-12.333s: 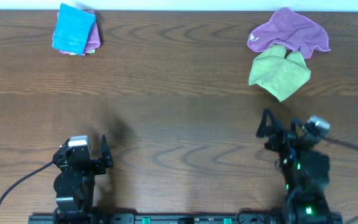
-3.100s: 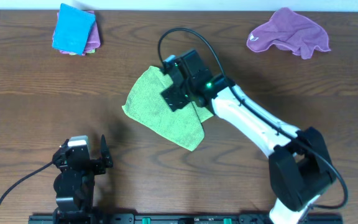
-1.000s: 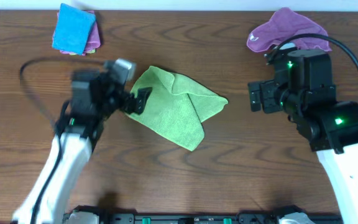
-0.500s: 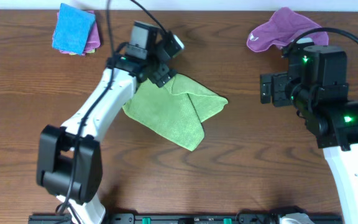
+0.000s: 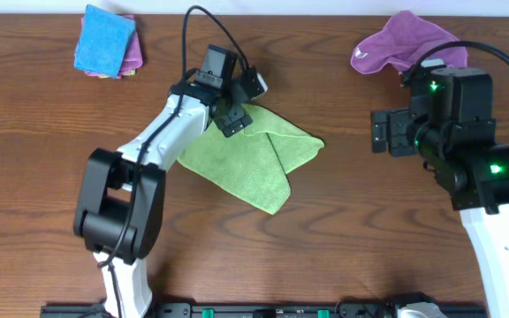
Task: Fold the cloth
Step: 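Reach the left gripper to the green cloth's upper left corner and grasp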
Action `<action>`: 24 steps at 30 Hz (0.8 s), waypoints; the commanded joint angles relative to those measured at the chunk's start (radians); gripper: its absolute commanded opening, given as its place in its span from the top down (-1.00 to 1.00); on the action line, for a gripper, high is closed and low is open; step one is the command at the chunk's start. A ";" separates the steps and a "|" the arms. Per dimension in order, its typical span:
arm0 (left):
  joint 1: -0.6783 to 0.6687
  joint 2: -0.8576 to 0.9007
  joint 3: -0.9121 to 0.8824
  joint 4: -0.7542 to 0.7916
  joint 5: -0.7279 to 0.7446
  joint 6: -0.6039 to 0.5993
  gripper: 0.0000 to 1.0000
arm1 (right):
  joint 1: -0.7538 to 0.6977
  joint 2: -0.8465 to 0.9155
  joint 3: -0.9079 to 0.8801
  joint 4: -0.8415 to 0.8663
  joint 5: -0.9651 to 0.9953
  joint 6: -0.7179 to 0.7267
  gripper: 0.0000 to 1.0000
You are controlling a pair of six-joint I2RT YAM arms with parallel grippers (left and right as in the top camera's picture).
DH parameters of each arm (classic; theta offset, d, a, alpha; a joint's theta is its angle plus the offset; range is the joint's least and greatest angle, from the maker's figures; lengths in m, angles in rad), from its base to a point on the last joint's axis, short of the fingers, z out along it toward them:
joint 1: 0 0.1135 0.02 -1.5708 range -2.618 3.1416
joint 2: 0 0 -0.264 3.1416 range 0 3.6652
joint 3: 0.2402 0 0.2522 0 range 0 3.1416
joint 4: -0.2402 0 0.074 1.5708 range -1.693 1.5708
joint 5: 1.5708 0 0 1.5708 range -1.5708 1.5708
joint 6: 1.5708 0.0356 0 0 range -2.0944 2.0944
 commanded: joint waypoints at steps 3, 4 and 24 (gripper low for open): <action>0.002 0.032 0.016 0.011 0.082 0.033 -0.89 | -0.009 -0.007 0.010 -0.013 0.003 0.014 -0.99; 0.002 0.032 0.016 0.015 0.096 0.032 -0.85 | -0.009 -0.007 0.010 -0.013 0.003 0.014 -0.98; 0.003 0.032 0.016 0.027 0.203 0.023 0.51 | -0.009 -0.007 0.010 -0.012 0.003 0.014 -0.99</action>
